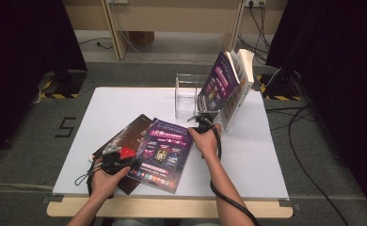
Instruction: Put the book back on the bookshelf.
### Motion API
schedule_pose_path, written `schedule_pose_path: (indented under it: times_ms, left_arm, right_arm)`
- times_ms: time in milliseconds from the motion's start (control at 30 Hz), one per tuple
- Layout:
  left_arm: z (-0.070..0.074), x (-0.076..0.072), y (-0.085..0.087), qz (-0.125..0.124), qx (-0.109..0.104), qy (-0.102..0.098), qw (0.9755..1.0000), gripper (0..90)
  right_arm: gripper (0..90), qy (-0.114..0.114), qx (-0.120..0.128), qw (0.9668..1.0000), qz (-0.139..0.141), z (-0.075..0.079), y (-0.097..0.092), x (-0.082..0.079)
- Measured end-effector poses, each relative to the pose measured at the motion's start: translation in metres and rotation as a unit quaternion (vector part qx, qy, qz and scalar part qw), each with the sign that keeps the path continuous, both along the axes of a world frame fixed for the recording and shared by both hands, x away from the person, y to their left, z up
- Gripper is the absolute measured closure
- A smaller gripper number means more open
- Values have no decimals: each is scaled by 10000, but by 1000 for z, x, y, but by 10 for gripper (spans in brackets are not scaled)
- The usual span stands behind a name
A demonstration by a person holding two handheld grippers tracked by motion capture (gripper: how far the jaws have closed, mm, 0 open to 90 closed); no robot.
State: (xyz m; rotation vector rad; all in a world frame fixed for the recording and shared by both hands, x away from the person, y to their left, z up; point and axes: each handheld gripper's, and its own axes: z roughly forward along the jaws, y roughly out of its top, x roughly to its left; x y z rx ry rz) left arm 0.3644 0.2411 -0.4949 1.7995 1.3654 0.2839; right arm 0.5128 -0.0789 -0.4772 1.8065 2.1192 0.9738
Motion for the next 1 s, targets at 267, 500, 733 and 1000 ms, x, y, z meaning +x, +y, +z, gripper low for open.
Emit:
schedule_pose_path:
  times_ms: [267, 500, 733, 1000]
  left_arm:
    - [0, 0, 0, 6, 6, 10, 10000, 619]
    - [0, 0, 0, -7, 12, 7, 10000, 619]
    - [0, 0, 0, -9, 11, -2, 10000, 619]
    - [0, 0, 0, 1, 6, -3, 10000, 619]
  right_arm:
    - [580, 91, 119, 9999, 13, 0, -3, 1]
    - [601, 56, 134, 9998, 159, 0, -8, 3]
    - [584, 16, 117, 9998, 128, 0, -5, 4]
    - [559, -30, 140, 9999, 79, -1, -2, 5]
